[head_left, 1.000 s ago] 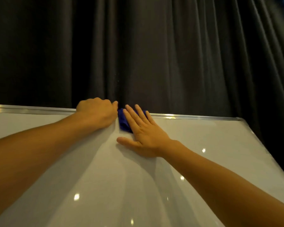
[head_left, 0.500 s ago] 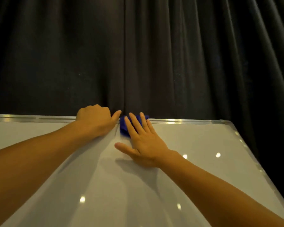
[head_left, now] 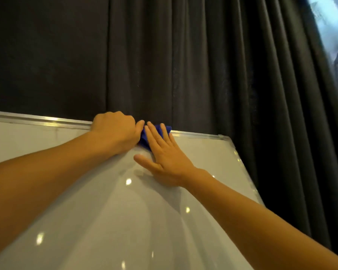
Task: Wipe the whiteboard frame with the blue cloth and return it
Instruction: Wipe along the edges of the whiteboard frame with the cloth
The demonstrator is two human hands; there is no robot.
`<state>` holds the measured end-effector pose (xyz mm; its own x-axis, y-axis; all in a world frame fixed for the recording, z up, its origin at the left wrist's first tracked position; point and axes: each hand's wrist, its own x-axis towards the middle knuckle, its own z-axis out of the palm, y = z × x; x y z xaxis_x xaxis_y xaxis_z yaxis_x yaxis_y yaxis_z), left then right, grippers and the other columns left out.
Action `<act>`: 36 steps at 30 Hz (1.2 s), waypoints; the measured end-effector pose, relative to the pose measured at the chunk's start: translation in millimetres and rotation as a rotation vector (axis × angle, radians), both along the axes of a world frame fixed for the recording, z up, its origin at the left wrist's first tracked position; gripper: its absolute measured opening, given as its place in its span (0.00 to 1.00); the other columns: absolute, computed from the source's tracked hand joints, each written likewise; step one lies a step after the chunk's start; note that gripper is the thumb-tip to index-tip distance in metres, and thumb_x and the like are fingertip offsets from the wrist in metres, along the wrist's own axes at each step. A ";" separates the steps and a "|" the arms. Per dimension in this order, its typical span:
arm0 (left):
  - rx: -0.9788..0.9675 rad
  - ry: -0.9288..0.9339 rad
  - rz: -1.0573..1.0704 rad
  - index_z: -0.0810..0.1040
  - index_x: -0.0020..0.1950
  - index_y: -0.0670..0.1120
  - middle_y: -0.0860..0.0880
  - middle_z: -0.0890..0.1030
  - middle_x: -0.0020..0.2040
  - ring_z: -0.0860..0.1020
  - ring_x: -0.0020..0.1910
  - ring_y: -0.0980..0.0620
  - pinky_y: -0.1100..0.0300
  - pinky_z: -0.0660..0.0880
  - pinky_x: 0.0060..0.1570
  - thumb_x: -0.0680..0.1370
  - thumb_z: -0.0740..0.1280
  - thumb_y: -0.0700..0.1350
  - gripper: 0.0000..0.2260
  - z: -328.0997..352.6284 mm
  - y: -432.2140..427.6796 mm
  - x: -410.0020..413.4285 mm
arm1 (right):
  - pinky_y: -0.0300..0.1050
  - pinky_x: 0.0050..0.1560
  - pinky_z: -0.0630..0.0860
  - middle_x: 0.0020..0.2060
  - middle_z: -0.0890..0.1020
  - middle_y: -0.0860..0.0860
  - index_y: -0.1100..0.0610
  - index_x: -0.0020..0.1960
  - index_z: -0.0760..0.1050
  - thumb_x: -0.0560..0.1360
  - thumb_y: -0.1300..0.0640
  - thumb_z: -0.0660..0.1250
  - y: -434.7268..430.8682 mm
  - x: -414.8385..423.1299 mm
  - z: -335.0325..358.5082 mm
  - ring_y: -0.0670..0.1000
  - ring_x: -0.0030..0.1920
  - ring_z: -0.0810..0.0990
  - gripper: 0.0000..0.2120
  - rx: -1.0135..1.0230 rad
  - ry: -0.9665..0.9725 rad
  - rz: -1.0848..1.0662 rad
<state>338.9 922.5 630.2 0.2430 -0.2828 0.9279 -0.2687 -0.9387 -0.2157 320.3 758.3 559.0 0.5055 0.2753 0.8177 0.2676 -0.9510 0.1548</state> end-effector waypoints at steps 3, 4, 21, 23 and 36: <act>0.015 -0.011 -0.019 0.79 0.47 0.48 0.46 0.77 0.38 0.76 0.39 0.45 0.55 0.66 0.38 0.80 0.48 0.63 0.26 -8.5 -10.7 7.8 | 0.53 0.77 0.37 0.79 0.39 0.44 0.48 0.79 0.35 0.72 0.24 0.40 -67.7 -4.8 11.3 0.51 0.77 0.32 0.45 0.043 0.048 -0.160; 0.040 -0.013 -0.018 0.77 0.47 0.48 0.48 0.75 0.37 0.75 0.37 0.46 0.55 0.66 0.38 0.79 0.47 0.63 0.25 -12.3 -10.8 10.2 | 0.55 0.78 0.38 0.79 0.38 0.45 0.49 0.79 0.35 0.72 0.25 0.41 -93.2 -7.8 12.5 0.52 0.78 0.33 0.44 0.138 0.098 -0.238; 0.115 0.042 0.176 0.70 0.65 0.48 0.44 0.76 0.61 0.72 0.60 0.43 0.45 0.69 0.58 0.78 0.52 0.61 0.23 -19.9 -212.1 3.9 | 0.56 0.78 0.38 0.79 0.39 0.44 0.49 0.79 0.34 0.73 0.24 0.39 -267.1 12.9 12.0 0.53 0.77 0.32 0.44 -0.022 0.003 -0.283; 0.115 0.040 0.174 0.70 0.65 0.48 0.44 0.76 0.61 0.72 0.60 0.43 0.44 0.69 0.59 0.78 0.51 0.61 0.23 -21.4 -224.4 2.4 | 0.56 0.77 0.37 0.80 0.40 0.44 0.48 0.79 0.35 0.72 0.24 0.36 -280.9 14.1 12.9 0.52 0.77 0.32 0.43 -0.060 -0.038 -0.262; 0.184 0.044 0.053 0.69 0.65 0.47 0.44 0.76 0.58 0.74 0.55 0.43 0.49 0.71 0.50 0.78 0.56 0.60 0.22 -2.3 -288.3 -11.8 | 0.54 0.50 0.78 0.50 0.84 0.55 0.56 0.56 0.79 0.78 0.60 0.63 -318.2 -15.5 75.6 0.58 0.50 0.82 0.09 -0.123 -0.227 -0.200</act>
<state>327.1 634.2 627.9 0.3008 -0.4323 0.8501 -0.2333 -0.8976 -0.3740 304.8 440.1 634.6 0.3683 0.2930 0.8823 0.0232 -0.9516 0.3064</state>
